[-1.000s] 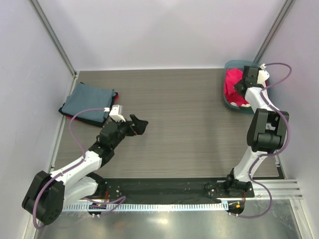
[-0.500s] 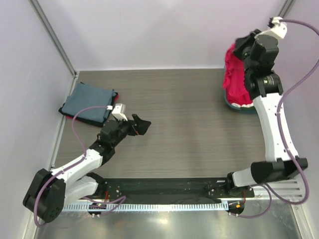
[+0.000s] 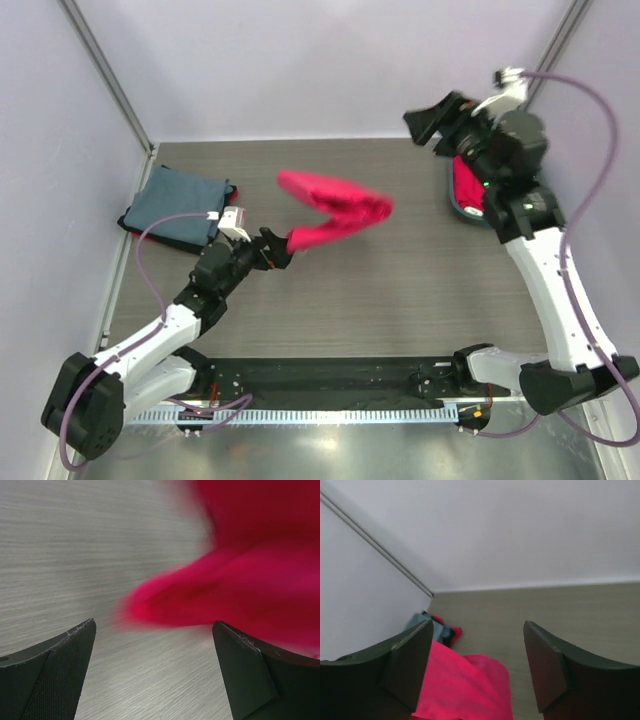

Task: Fold and stack the t-shirts
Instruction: Move the tshirt to the center of the board

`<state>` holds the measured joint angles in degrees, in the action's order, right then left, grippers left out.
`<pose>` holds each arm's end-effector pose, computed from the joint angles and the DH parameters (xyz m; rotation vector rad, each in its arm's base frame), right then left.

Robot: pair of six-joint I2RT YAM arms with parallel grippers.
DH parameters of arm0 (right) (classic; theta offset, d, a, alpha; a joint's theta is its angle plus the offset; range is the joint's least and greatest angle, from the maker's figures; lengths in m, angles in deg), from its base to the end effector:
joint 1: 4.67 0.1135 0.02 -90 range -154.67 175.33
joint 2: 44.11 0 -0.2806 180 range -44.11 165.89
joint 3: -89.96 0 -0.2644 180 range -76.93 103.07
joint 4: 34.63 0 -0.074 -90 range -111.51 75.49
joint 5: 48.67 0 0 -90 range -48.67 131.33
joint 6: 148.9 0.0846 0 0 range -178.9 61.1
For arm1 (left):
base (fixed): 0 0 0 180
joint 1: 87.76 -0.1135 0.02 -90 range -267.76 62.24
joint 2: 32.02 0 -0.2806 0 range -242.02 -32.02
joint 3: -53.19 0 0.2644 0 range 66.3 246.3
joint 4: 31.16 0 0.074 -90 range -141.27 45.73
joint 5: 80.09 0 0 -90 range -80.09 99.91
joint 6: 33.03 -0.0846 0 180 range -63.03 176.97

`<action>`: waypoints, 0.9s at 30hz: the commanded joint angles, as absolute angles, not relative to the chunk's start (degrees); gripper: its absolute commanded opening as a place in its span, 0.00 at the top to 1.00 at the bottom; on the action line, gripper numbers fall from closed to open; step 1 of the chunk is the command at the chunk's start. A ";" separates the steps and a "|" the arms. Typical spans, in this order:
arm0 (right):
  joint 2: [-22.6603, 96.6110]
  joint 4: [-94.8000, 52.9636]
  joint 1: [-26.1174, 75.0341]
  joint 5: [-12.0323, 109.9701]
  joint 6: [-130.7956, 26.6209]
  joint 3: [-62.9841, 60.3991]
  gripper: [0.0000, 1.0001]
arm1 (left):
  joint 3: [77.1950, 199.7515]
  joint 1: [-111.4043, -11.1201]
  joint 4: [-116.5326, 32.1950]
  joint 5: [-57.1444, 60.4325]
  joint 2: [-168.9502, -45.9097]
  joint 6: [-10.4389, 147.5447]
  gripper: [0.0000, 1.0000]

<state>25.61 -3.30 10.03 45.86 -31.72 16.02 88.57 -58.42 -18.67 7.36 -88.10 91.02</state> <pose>0.2821 0.0809 0.5472 0.0997 1.5144 0.6475 0.2315 -0.1344 0.2303 -0.0391 1.7902 -0.8485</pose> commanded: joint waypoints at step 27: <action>40.87 -26.61 40.86 46.86 -32.62 -26.92 0.52 | 93.38 -60.25 -31.71 24.23 -88.81 96.26 0.10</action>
<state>38.87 -20.26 40.32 47.39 -32.99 -31.41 92.54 -60.15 -32.48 21.92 -91.31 95.63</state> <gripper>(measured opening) 0.468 0.904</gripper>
